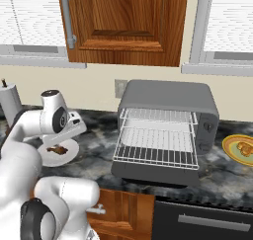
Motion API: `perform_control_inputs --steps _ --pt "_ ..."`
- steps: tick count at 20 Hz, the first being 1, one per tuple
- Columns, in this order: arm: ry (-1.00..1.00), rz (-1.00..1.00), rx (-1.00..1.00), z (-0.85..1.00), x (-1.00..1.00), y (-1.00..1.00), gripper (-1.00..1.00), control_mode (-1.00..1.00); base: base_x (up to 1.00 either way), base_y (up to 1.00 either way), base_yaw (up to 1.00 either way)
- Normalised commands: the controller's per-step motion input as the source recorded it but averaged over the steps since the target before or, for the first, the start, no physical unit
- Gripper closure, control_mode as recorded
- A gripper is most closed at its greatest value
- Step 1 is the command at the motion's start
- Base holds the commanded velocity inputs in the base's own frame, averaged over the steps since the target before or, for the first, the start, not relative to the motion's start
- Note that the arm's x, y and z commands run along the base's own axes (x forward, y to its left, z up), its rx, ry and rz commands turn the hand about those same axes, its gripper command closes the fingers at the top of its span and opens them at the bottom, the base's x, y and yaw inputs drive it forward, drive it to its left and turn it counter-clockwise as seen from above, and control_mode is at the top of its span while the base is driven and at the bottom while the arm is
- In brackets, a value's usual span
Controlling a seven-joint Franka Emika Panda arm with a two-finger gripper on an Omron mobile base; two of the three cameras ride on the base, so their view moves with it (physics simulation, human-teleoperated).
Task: Open the toaster oven door. Place the bread on the top rack in the toaster oven and place the chicken drumstick on the bottom rack.
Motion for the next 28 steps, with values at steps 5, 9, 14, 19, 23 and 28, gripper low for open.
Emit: perform_control_inputs --steps 5,9,14,19,23,28 --pt "0.0 0.15 0.0 -0.28 0.25 0.58 -1.0 -1.0 0.0 0.0 0.0" --pt "0.0 0.05 0.0 -0.26 0.35 0.51 -1.0 -1.0 0.0 0.0 0.0" --pt "0.03 0.0 0.0 -0.3 0.3 0.48 -1.0 -1.0 0.0 0.0 0.0" --pt "0.04 0.0 0.0 -0.26 0.24 0.26 -1.0 -1.0 0.0 0.0 0.0" --pt "0.05 0.0 -0.01 -0.22 0.24 0.09 -1.0 -1.0 0.0 0.0 0.0" --pt "0.04 0.0 -0.05 -0.23 0.25 0.01 -1.0 -1.0 0.0 0.0 0.0"
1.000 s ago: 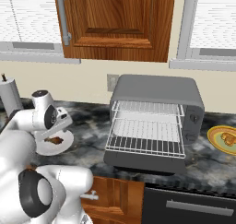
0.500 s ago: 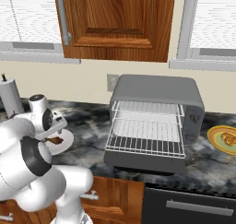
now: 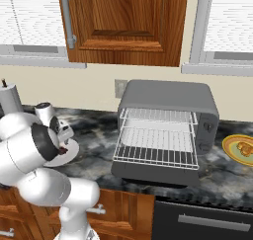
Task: Open the toaster oven door. Place the bread on the top rack in the toaster oven and place the chicken drumstick on the bottom rack.
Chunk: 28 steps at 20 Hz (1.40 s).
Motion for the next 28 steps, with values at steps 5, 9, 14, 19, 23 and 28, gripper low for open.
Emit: perform_control_inputs --steps 5,9,14,19,23,28 --pt "0.0 0.0 -0.04 -0.2 0.21 0.04 -1.0 -1.0 0.0 0.0 0.0" --pt "0.0 0.0 0.0 -0.18 0.0 0.08 -1.0 -1.0 0.0 0.0 0.0" --pt "0.0 0.0 -0.03 -0.17 -0.04 0.0 -1.0 -1.0 0.0 0.0 0.0" --pt "0.0 0.0 -0.01 -0.12 -0.07 -0.03 -1.0 -1.0 0.0 0.0 0.0" --pt "0.0 0.0 0.0 -0.01 -0.03 -0.14 -1.0 -1.0 0.0 0.0 0.0" --pt "0.0 0.0 0.0 -0.02 0.0 -0.1 1.0 -1.0 0.0 0.0 0.0"
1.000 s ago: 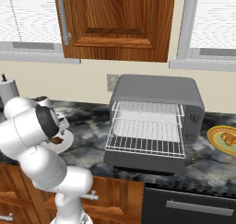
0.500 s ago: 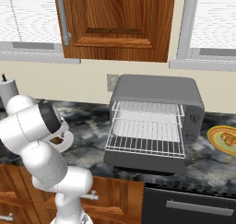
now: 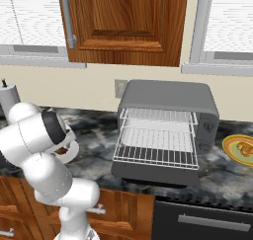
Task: Open the toaster oven door. Place the bread on the top rack in the toaster oven and place the chicken drumstick on the bottom rack.
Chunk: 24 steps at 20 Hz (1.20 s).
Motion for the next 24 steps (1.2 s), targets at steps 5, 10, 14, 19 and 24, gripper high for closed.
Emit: perform_control_inputs --steps 5,10,14,19,24 --pt "0.05 0.0 0.0 -0.1 0.0 0.04 1.0 -1.0 0.0 0.0 0.0" --pt "0.0 0.03 0.0 0.01 -0.01 0.03 1.0 -1.0 0.0 0.0 0.0" --pt "0.0 0.01 0.01 0.34 -0.17 -0.09 1.0 -1.0 0.0 0.0 0.0" --pt "-0.01 0.0 0.07 0.42 -0.23 -0.33 1.0 -1.0 0.0 0.0 0.0" --pt "-0.08 0.04 0.12 0.4 -0.23 -0.5 1.0 -1.0 0.0 0.0 0.0"
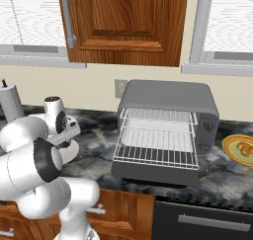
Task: Open the toaster oven door. Place the bread on the top rack in the toaster oven and place the chicken drumstick on the bottom rack.
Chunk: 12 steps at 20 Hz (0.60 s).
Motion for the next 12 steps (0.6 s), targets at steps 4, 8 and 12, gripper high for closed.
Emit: perform_control_inputs --steps 4,8,12 --pt "-0.05 0.01 0.07 0.4 -0.12 -0.51 1.0 -1.0 0.0 0.0 0.0" --pt "-0.02 0.0 0.03 0.43 -0.09 -0.44 1.0 -1.0 0.0 0.0 0.0" --pt "0.0 0.0 0.0 0.36 -0.01 -0.49 1.0 -1.0 0.0 0.0 0.0"
